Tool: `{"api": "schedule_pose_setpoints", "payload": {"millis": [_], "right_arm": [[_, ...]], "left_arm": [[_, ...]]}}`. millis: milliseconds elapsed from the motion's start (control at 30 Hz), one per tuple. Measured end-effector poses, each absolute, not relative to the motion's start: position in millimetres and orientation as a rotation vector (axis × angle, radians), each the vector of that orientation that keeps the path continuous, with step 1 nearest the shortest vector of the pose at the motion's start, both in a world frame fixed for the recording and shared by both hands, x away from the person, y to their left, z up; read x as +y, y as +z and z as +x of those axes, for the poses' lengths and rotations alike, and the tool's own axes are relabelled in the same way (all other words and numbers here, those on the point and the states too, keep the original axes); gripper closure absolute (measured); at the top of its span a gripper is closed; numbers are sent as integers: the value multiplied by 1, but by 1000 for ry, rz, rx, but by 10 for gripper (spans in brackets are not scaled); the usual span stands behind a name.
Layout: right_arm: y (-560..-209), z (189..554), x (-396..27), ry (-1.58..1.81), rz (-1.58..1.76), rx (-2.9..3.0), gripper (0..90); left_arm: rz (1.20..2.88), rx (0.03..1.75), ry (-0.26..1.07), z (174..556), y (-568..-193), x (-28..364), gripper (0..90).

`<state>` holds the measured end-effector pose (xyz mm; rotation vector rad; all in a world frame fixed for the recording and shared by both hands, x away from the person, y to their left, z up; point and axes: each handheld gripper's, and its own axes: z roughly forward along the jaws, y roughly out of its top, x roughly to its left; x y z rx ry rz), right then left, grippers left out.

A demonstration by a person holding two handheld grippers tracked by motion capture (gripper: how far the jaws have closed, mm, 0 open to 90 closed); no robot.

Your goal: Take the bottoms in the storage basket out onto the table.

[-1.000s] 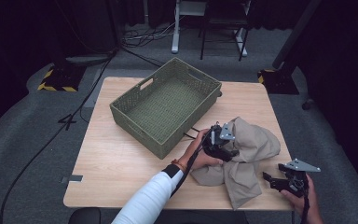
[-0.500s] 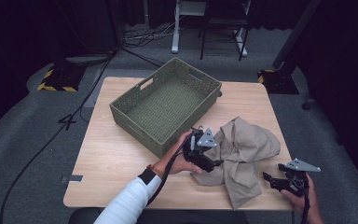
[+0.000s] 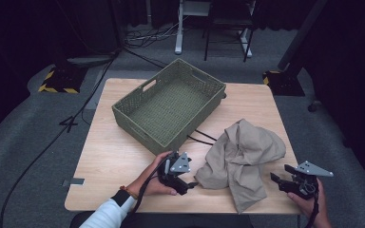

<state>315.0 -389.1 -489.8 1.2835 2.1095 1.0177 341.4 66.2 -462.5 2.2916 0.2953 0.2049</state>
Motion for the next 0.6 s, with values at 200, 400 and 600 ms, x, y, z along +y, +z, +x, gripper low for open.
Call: {"api": "schedule_pose_setpoints", "payload": {"millis": [200,400,600], "right_arm": [[-463,310,-387,1089,1225,2063,278],[-438,307,-373,1137,1112,2077,280],[-436,316,-349,1138,1045,2152,275]], "left_arm": [[2318,365,207,336,-476,91,174],[2310,435,212,327,-486,110,172],[2310,493,240,320,-494,130,172]]}}
